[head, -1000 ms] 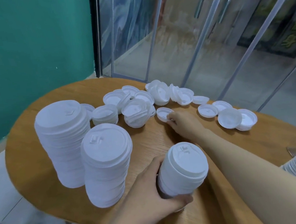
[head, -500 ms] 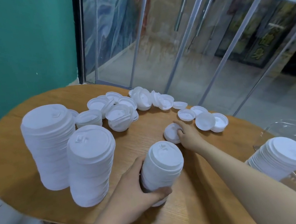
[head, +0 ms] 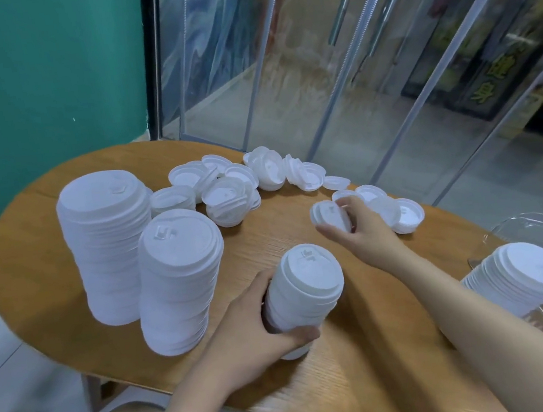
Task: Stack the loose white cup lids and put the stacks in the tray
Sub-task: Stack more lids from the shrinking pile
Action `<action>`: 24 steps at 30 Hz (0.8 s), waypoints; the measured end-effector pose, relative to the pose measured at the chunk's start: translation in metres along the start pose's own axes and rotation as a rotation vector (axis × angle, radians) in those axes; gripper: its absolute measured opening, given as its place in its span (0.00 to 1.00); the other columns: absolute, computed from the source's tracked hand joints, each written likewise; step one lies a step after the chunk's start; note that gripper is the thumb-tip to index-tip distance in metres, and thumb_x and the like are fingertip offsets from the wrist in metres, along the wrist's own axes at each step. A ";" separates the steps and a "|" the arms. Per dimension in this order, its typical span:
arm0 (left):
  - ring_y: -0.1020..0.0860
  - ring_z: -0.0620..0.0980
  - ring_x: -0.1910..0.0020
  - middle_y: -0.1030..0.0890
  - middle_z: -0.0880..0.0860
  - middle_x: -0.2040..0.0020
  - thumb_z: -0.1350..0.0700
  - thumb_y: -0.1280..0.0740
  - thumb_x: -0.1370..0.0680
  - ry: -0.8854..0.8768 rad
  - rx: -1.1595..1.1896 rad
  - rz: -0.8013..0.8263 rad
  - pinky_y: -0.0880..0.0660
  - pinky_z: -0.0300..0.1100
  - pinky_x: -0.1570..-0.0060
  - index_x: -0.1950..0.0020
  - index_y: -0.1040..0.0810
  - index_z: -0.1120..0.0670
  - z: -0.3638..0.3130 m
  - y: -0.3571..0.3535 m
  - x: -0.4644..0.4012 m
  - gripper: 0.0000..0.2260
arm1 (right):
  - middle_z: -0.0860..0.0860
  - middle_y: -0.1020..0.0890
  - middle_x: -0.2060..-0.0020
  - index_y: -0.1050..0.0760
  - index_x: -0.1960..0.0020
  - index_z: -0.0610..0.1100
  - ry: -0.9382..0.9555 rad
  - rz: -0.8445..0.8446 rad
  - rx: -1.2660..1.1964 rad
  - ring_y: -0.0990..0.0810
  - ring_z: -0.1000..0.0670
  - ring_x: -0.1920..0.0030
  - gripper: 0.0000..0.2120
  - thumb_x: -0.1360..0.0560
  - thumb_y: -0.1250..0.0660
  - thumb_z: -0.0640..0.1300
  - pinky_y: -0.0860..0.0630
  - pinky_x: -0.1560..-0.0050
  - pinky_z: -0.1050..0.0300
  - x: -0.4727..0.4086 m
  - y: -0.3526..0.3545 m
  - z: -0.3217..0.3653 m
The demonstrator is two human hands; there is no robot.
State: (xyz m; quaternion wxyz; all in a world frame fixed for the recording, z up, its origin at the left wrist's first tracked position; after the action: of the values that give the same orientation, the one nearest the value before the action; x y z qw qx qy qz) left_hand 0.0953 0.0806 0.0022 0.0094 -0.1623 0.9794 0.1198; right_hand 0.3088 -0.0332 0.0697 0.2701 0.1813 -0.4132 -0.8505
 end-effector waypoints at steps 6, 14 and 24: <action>0.21 0.36 0.40 0.19 0.35 0.40 0.48 0.16 0.33 0.005 0.032 0.006 0.25 0.38 0.43 0.33 0.28 0.35 0.002 0.000 0.000 0.34 | 0.64 0.20 0.39 0.28 0.32 0.59 0.237 0.231 -0.127 0.22 0.59 0.35 0.30 0.31 0.27 0.66 0.25 0.35 0.62 0.062 0.017 0.075; 0.21 0.38 0.39 0.19 0.38 0.38 0.49 0.17 0.32 -0.005 0.048 0.037 0.23 0.47 0.37 0.31 0.28 0.35 0.002 0.001 0.001 0.34 | 0.66 0.24 0.33 0.30 0.27 0.59 0.325 0.341 0.037 0.28 0.60 0.29 0.33 0.29 0.22 0.58 0.29 0.30 0.60 0.087 -0.001 0.090; 0.22 0.35 0.41 0.19 0.35 0.40 0.50 0.17 0.32 0.015 0.029 0.046 0.24 0.39 0.42 0.33 0.28 0.34 0.002 0.001 0.001 0.33 | 0.64 0.26 0.31 0.33 0.26 0.61 0.316 0.374 0.031 0.30 0.58 0.27 0.34 0.27 0.22 0.57 0.29 0.29 0.54 0.088 -0.012 0.087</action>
State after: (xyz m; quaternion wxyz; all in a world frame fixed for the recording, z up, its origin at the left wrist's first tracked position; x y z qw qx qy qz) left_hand 0.0942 0.0821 0.0000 0.0016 -0.1406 0.9845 0.1047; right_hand 0.1892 -0.0280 0.1045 0.4812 0.2367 -0.4053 -0.7404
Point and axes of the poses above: each hand's wrist, its own x-axis away from the middle knuckle, its own y-axis out of the back of the hand, z = x × y, the point moved 8 cm from there along -x, towards the middle knuckle
